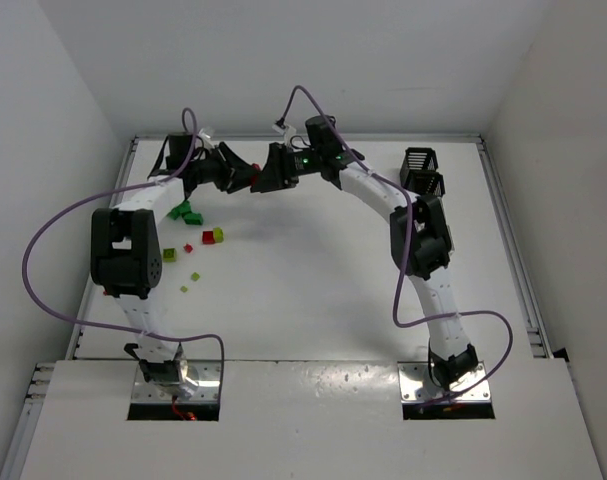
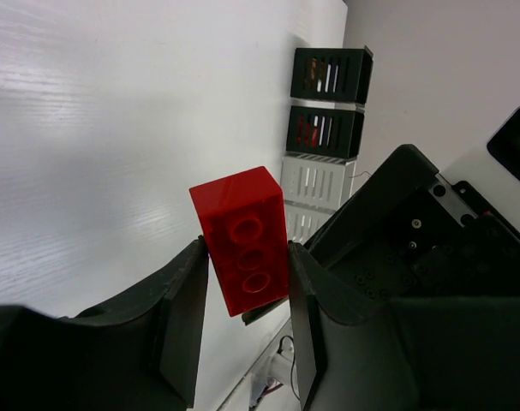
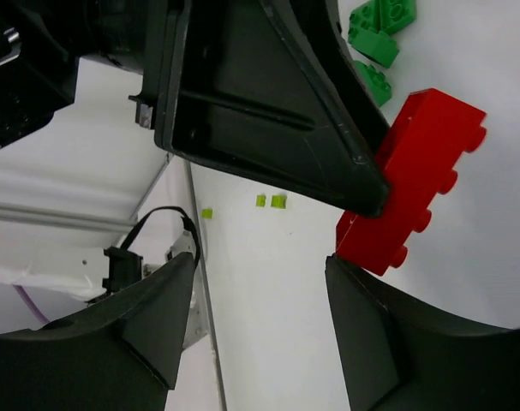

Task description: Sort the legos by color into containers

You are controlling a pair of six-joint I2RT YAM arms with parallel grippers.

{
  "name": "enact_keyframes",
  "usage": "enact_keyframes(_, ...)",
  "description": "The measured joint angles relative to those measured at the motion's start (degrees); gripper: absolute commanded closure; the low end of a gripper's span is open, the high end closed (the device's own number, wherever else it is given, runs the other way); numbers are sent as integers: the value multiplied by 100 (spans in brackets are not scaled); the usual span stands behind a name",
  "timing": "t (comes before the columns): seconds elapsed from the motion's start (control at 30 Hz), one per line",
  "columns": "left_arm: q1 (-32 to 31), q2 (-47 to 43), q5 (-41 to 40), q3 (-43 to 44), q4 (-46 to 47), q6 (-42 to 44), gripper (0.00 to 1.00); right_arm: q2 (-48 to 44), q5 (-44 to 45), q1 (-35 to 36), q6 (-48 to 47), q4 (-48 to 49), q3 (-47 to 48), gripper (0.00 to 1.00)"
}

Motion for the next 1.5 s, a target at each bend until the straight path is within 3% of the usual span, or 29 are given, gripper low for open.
enact_keyframes(0.7, -74, -4, -68, -173, 190, -146, 90, 4, 1023, 0, -168, -573, 13, 38)
enact_keyframes(0.93, -136, -87, 33, -271, 195, -162, 90, 101, 1460, 0, -278, -658, 173, 46)
enact_keyframes(1.03, -153, -92, 31, -280, 201, -166, 90, 101, 1506, 0, -332, -734, 184, 57)
enact_keyframes(1.07, -153, -92, 26, -286, 205, -168, 90, 101, 1508, 0, -361, -750, 195, 66)
enact_keyframes(1.2, -153, -92, -22, -297, 216, -155, 70, 101, 1567, 2, -505, -785, 227, 84)
enact_keyframes(1.27, -155, -94, -44, -297, 203, -114, 54, 101, 1572, 0, -636, -807, 216, 93)
enact_keyframes(1.3, -164, -94, -61, -295, 181, -59, 41, 83, 1572, 0, -717, -807, 192, 95)
enact_keyframes(1.5, -120, -304, -247, -278, -302, 522, 15, -490, 1805, -140, -1906, -1528, -614, 100)
